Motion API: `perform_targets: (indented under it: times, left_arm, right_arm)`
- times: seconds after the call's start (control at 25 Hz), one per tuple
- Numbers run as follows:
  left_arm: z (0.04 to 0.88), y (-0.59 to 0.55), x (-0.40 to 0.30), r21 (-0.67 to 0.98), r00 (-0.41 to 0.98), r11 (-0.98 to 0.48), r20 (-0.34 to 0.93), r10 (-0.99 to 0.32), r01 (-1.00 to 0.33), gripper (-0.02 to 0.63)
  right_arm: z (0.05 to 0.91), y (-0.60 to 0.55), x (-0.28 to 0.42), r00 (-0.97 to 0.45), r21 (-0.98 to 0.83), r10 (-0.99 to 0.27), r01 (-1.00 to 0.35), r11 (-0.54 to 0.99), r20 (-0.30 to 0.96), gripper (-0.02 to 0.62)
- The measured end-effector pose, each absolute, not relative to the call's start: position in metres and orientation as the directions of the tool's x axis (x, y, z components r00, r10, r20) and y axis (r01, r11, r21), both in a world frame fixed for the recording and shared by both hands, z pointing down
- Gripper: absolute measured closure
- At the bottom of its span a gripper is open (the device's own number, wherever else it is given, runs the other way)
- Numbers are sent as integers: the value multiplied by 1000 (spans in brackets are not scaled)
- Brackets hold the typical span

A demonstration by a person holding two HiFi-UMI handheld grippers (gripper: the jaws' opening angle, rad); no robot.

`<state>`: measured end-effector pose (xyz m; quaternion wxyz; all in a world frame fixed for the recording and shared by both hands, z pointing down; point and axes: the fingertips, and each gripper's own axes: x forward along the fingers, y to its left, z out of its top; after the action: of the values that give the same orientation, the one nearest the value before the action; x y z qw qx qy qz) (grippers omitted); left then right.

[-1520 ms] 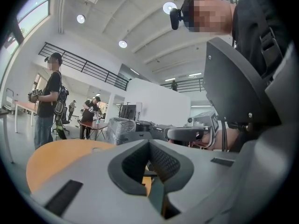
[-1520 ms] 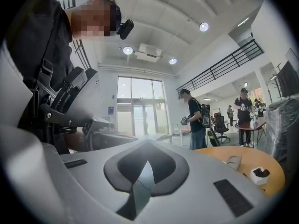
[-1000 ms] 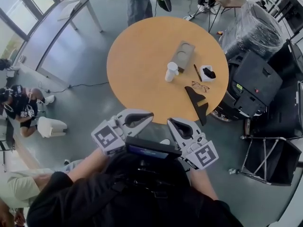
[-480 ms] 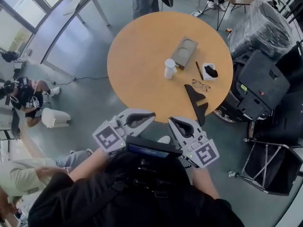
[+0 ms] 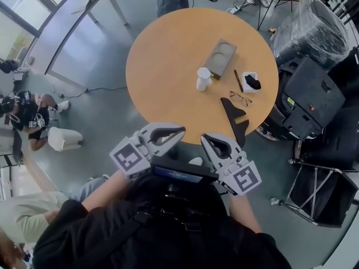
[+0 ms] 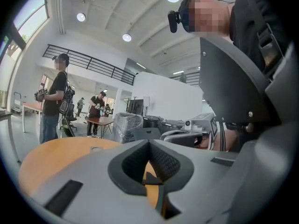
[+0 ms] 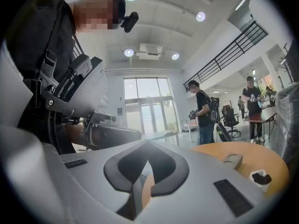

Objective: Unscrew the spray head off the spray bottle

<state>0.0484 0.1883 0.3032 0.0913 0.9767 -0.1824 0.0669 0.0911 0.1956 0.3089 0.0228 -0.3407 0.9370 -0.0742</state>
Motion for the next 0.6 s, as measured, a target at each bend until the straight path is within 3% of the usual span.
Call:
perform_targets:
  times: [0.6]
  left_arm:
    - [318,38,-12,188,969,-953,112,-220,-238,597]
  right_arm:
    - [329,58,42,-627,-155,-771,-778,609,115,569]
